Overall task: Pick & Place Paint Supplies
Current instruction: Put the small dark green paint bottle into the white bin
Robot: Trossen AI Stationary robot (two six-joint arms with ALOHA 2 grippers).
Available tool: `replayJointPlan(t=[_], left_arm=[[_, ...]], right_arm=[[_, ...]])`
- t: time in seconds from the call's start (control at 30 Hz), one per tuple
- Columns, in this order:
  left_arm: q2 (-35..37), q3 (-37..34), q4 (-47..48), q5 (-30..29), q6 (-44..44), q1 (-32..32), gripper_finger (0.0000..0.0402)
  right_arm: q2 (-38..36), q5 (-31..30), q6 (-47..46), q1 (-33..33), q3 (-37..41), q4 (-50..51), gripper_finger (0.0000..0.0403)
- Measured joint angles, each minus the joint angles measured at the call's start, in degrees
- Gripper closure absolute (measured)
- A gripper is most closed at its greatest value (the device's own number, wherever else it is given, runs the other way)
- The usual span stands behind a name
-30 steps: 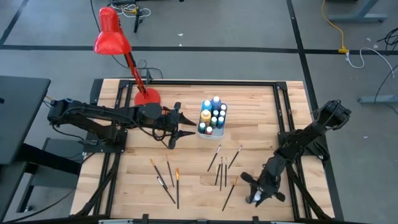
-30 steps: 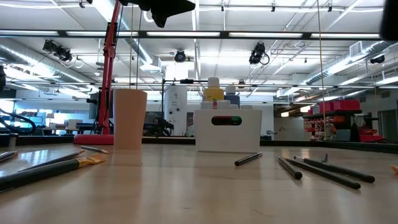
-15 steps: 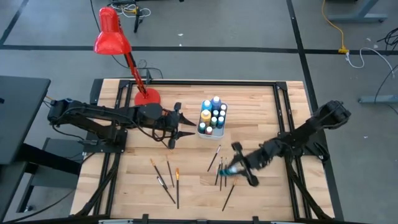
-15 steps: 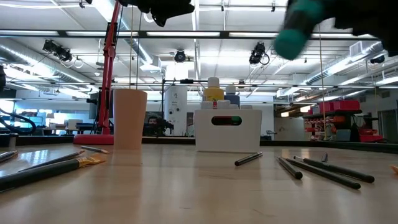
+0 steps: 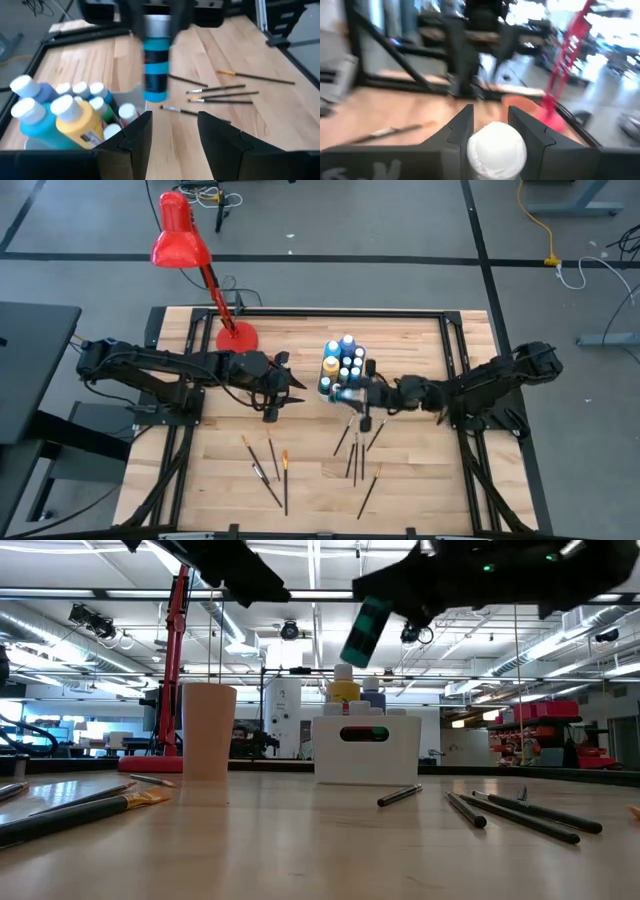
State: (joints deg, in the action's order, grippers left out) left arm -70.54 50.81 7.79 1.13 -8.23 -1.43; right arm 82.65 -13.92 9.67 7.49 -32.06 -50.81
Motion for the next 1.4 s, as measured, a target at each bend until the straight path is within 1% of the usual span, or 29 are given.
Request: replayJointPlan(t=[0.1, 0.2, 0.27, 0.37, 0.53, 0.67, 0.8, 0.97, 1.03, 1.23, 1.4], left_arm=[[-0.01, 0.0, 0.73, 0.0, 0.02, 0.0, 0.0235], [0.0, 0.0, 0.68, 0.0, 1.06, 0.0, 0.0235], [0.0, 0.0, 0.87, 0.0, 2.85, 0.0, 0.0235], [0.0, 0.0, 2.39, 0.02, 4.98, 0.0, 0.0235], [0.0, 0.0, 4.7, 0.0, 7.9, -0.04, 0.0235], [0.0, 0.0, 4.9, -0.26, 8.39, -0.63, 0.0235], [0.0, 0.0, 4.9, -0.26, 8.46, -1.76, 0.0235], [0.0, 0.0, 4.85, -0.26, 7.98, -2.78, 0.0235], [0.0, 0.0, 4.8, -0.3, 7.48, -3.03, 0.0235], [0.0, 0.0, 4.37, -0.6, 7.39, -3.11, 0.0235], [0.0, 0.0, 3.85, -2.22, 7.29, -3.11, 0.0235]], right_arm=[[0.0, -1.71, -1.15, -2.05, -4.61, 11.69, 0.0294], [0.0, -2.49, -4.89, -3.62, -8.2, 25.1, 0.0294], [-0.11, -4.36, -6.25, -4.11, -9.53, 28.46, 0.0294], [-0.11, -7.56, -6.13, -4.22, -9.5, 28.02, 0.0294], [-0.05, -6.3, -4.7, -4.28, -9.48, 23.19, 0.0294], [-0.78, -8.28, -2.62, -4.26, -9.46, 24.0, 0.0294], [-2.34, -10.87, -4.64, -4.33, -9.46, 29.35, 0.0294], [-4.02, -10.59, -13.58, -4.33, -9.48, 37.8, 0.0294], [-3.93, -10.34, -15.32, -4.33, -9.44, 40.0, 0.0294], [-0.97, -10.38, -15.45, -4.76, -6.96, 35.55, 0.0294], [1.6, -10.39, -14.8, -5.8, -6.08, 31.87, 0.0294]])
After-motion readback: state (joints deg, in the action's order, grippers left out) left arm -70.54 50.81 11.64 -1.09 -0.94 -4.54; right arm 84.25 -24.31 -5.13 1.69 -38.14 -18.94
